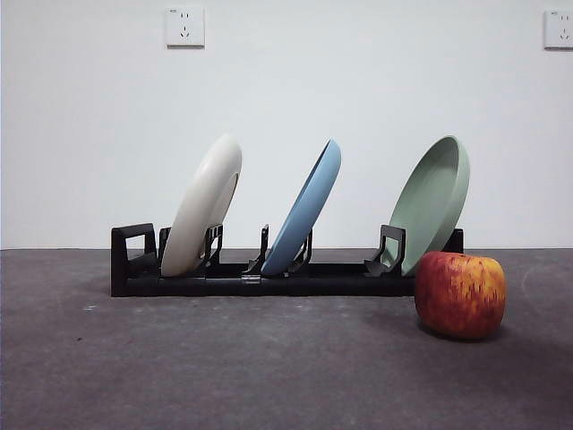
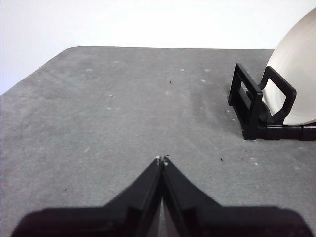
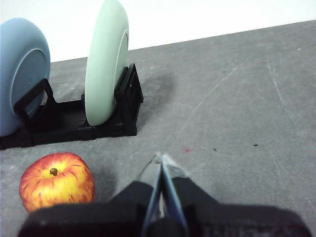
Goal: Take the yellow plate from the plate rack,put the plate on the table,take the apple from the table,put the apple in the plate
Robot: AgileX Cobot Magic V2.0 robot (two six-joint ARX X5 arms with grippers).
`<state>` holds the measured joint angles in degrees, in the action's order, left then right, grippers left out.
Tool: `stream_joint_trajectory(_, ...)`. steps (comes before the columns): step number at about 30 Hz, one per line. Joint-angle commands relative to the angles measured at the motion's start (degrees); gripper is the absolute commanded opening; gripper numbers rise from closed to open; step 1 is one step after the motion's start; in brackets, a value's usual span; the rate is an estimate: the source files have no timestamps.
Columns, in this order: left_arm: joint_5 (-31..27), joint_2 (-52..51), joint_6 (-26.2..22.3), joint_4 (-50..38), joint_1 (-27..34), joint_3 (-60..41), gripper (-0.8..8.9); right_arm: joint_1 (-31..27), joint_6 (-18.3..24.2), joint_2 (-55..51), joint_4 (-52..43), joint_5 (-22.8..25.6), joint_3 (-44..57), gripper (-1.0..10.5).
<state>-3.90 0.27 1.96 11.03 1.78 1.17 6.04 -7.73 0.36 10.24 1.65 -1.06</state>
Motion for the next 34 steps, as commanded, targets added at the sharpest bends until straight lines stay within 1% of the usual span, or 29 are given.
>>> stream_joint_trajectory(1, 0.31, -0.09, -0.33, -0.28, 0.2, -0.74, -0.03, 0.07, -0.44, 0.02, -0.37, 0.09, 0.68, -0.2)
stream_joint_trajectory(2, 0.72, -0.09, -0.11, -0.28, 0.2, -0.74, -0.03, 0.07, -0.76, 0.02, -0.39, 0.02, 0.68, -0.2)
stream_joint_trajectory(3, 1.42, -0.09, -0.02, -0.31, 0.2, -0.74, -0.03, 0.07, -2.01, 0.02, -0.39, -0.11, 0.68, -0.2)
stream_joint_trajectory(5, 3.23, -0.09, 0.0, -0.48, 0.2, -0.72, -0.04, 0.07, -5.97, 0.02, -0.37, -0.24, 0.57, -0.2)
stream_joint_trajectory(7, 5.64, -0.09, 1.11, -1.46, 0.2, -0.7, -0.07, 0.07, -8.55, 0.02, -0.35, -0.22, 0.15, -0.2)
stream_joint_trajectory(9, 7.15, -0.09, 3.43, -2.67, 0.2, -0.44, -0.08, 0.07, -9.6, 0.04, -0.33, -0.22, -0.57, -0.2)
stream_joint_trajectory(11, 7.43, -0.09, 6.01, -2.75, 0.17, 0.85, -0.08, 0.07, -10.21, 0.68, -0.28, -0.24, -2.05, -0.2)
stream_joint_trajectory(13, 7.41, 0.17, 7.56, -2.29, 0.2, 2.67, -0.08, 0.07, -10.67, 1.77, -0.26, -0.26, -3.89, -0.2)
stream_joint_trajectory(19, 7.63, 4.66, 9.68, -1.55, 0.2, 10.64, -0.08, 0.07, -10.67, 9.14, 1.46, -0.24, -12.39, -0.2)
stream_joint_trajectory(23, 10.67, 10.58, 9.4, -2.47, 0.2, 16.48, -0.08, 0.07, -10.6, 16.2, 3.28, -0.28, -19.15, -0.2)
stream_joint_trajectory(26, 12.85, 16.17, 8.61, -2.36, 0.17, 20.87, -0.08, 0.07, -9.38, 21.64, 4.46, -0.59, -24.04, -0.2)
stream_joint_trajectory(29, 15.98, 22.34, 8.52, -2.19, 0.2, 25.24, -0.08, 0.07, -7.45, 26.97, 5.46, -4.37, -28.61, -0.2)
stream_joint_trajectory(34, 21.68, 32.87, 8.57, -1.7, 0.17, 32.5, -0.08, 0.07, -6.03, 35.56, 8.87, -10.6, -35.87, -0.2)
